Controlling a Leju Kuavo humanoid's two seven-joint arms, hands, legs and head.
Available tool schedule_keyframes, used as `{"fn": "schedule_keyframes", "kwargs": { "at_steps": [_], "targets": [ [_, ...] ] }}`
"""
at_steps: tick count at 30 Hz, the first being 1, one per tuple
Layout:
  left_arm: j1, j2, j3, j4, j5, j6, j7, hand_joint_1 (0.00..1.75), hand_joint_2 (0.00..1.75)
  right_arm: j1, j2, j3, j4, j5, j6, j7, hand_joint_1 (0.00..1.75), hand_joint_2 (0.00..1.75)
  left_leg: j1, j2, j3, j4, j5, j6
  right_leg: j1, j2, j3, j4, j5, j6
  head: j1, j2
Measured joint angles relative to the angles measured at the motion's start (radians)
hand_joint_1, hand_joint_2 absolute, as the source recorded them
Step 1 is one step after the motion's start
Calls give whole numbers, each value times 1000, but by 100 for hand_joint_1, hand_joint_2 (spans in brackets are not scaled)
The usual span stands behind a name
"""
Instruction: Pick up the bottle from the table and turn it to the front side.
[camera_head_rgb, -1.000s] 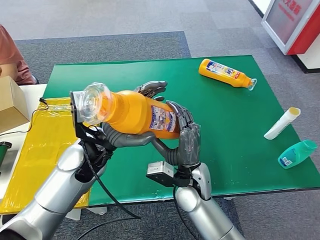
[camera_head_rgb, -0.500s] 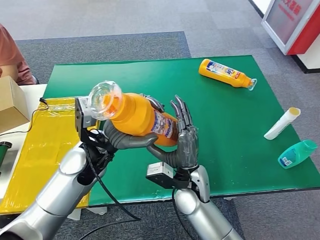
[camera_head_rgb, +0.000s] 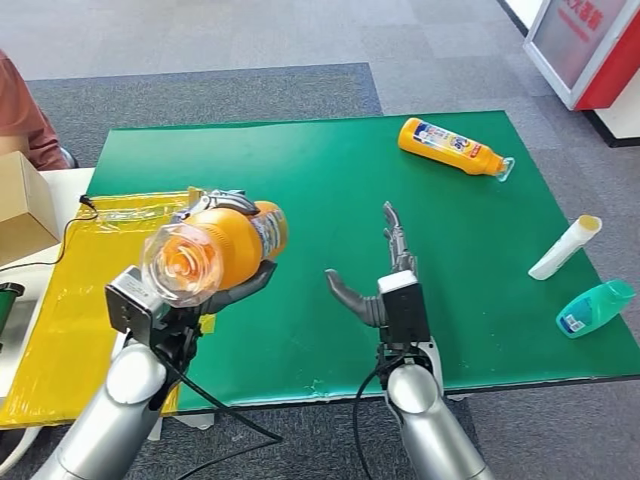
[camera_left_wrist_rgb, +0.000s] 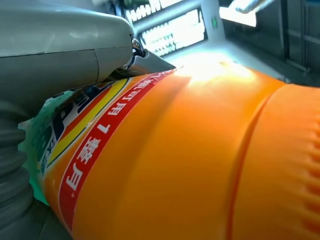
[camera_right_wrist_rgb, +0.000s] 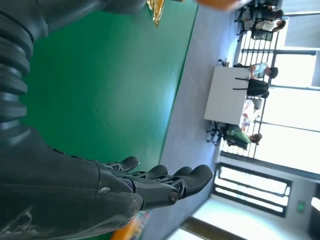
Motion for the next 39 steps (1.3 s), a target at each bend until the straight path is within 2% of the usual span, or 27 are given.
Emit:
{"fn": "schedule_keyframes", "kwargs": {
  "at_steps": [3,7,10,14,18,25,34,39],
  "targets": [
    [44,8,29,-3,-232,150,2,175,175,10,-5,-69,-47,-86,44,-1,0,175,0,0,0,0,0,0,0,0,0,0,0,0,0,0],
    [76,25,74,23,-599,278,81,175,175,16,-7,-132,-120,-116,80,6,0,175,0,0,0,0,0,0,0,0,0,0,0,0,0,0],
    [78,35,102,70,-770,291,139,175,175,16,-8,-146,-155,-122,97,12,0,175,0,0,0,0,0,-1,0,0,0,0,0,0,0,0],
    [58,46,144,206,-910,256,194,175,175,12,-8,-153,-192,-166,145,27,0,175,0,0,0,0,1,-1,0,0,-1,0,1,-1,0,0],
    [22,53,173,372,-982,210,214,175,175,10,-8,-153,-219,-206,201,35,0,175,0,1,0,0,2,-1,0,0,-1,0,1,-1,0,0],
    [-45,57,179,593,-1033,96,228,175,175,-3,-8,-153,-236,-218,233,47,0,175,0,0,0,0,2,-1,0,0,-1,0,1,-1,0,0],
    [-104,53,175,774,-1056,45,240,175,175,-5,-8,-151,-236,-224,246,52,0,175,0,0,0,0,2,-1,0,0,-1,0,1,-1,0,0],
    [-156,42,174,886,-1063,49,269,171,175,-13,-7,-147,-236,-224,250,56,0,175,0,0,1,0,2,-1,0,0,1,0,1,-1,0,0]
  ]
}}
